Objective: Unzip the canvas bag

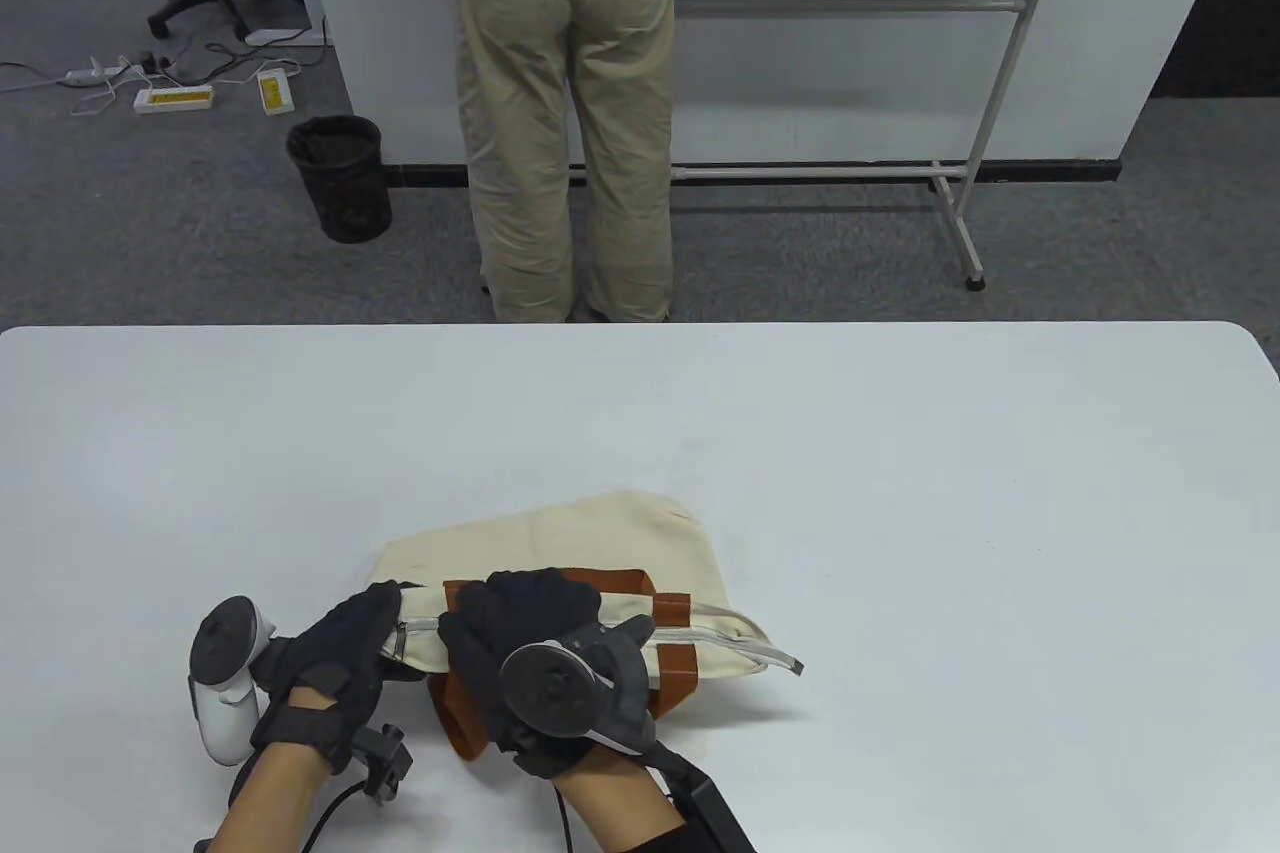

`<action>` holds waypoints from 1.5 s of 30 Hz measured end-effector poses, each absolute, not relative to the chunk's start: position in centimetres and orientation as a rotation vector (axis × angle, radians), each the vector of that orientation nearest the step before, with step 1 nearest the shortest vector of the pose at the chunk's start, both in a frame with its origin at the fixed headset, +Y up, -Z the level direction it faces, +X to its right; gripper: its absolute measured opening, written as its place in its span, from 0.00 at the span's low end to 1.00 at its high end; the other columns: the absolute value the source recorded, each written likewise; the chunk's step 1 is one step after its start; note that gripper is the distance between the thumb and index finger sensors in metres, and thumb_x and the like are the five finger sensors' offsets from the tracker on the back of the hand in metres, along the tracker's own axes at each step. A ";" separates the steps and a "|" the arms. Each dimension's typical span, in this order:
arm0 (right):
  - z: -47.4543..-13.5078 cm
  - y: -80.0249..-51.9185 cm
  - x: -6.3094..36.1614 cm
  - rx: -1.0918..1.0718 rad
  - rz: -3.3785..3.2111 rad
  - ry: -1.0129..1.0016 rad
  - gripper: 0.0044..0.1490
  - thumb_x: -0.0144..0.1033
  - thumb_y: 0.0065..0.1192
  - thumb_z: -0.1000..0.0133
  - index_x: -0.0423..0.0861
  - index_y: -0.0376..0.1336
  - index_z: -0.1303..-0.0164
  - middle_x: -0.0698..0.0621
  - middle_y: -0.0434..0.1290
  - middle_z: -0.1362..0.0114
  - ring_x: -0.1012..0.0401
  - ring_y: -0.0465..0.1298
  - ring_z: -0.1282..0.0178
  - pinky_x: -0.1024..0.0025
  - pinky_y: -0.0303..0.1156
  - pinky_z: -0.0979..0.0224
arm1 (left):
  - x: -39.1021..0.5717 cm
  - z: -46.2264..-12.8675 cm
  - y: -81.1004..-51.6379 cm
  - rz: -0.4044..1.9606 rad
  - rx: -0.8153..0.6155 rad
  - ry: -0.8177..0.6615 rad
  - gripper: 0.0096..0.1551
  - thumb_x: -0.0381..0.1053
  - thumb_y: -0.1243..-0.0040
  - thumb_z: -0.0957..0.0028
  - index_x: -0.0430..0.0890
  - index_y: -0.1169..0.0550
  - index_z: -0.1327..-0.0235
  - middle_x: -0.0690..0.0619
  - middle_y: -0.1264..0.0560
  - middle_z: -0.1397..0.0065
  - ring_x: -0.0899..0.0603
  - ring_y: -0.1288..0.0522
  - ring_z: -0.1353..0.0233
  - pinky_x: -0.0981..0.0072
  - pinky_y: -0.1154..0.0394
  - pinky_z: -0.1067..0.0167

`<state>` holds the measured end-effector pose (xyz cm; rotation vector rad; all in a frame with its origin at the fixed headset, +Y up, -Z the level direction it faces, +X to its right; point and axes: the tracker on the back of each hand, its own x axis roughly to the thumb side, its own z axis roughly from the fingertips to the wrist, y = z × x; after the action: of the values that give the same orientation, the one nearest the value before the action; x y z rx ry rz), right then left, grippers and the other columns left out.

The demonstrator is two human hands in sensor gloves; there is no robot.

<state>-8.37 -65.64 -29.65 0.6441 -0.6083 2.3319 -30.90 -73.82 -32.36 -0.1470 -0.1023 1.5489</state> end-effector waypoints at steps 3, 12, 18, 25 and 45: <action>-29.7 -66.2 -8.8 0.630 2.346 -0.544 0.31 0.51 0.68 0.50 0.37 0.79 0.57 0.38 0.81 0.52 0.42 0.79 0.55 0.43 0.69 0.50 | -30.4 -32.2 -73.7 1.540 -0.149 -0.118 0.27 0.63 0.48 0.46 0.45 0.18 0.51 0.47 0.14 0.54 0.43 0.15 0.56 0.48 0.22 0.51; -29.5 -66.1 -8.9 0.563 2.509 -0.524 0.39 0.62 0.74 0.56 0.38 0.78 0.55 0.38 0.80 0.49 0.41 0.78 0.52 0.43 0.68 0.47 | -28.9 -32.0 -73.3 1.528 -0.154 -0.150 0.28 0.62 0.48 0.45 0.43 0.18 0.49 0.44 0.15 0.52 0.42 0.15 0.55 0.47 0.23 0.50; -28.9 -65.8 -9.4 0.626 2.568 -0.507 0.31 0.51 0.77 0.54 0.39 0.77 0.52 0.38 0.78 0.46 0.41 0.77 0.49 0.43 0.67 0.46 | -29.0 -31.8 -73.4 1.503 -0.139 -0.154 0.27 0.62 0.48 0.45 0.43 0.18 0.49 0.44 0.15 0.52 0.42 0.15 0.55 0.47 0.23 0.51; -28.6 -65.7 -9.2 0.619 2.580 -0.545 0.27 0.46 0.76 0.52 0.39 0.78 0.54 0.39 0.79 0.47 0.42 0.78 0.51 0.43 0.67 0.47 | -29.2 -31.9 -73.3 1.477 -0.132 -0.173 0.28 0.62 0.47 0.45 0.43 0.18 0.49 0.44 0.15 0.52 0.42 0.15 0.54 0.47 0.23 0.50; -31.5 -68.3 -3.4 0.304 2.784 -0.499 0.24 0.47 0.76 0.53 0.41 0.79 0.58 0.40 0.80 0.48 0.42 0.78 0.50 0.42 0.68 0.47 | -31.7 -32.1 -73.3 1.477 -0.074 -0.132 0.27 0.62 0.46 0.46 0.44 0.17 0.51 0.43 0.15 0.53 0.42 0.16 0.55 0.47 0.24 0.51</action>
<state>-3.38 -68.25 -31.45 0.3042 -0.4989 2.7844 -31.67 -73.26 -32.14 -0.0744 -0.1315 1.4772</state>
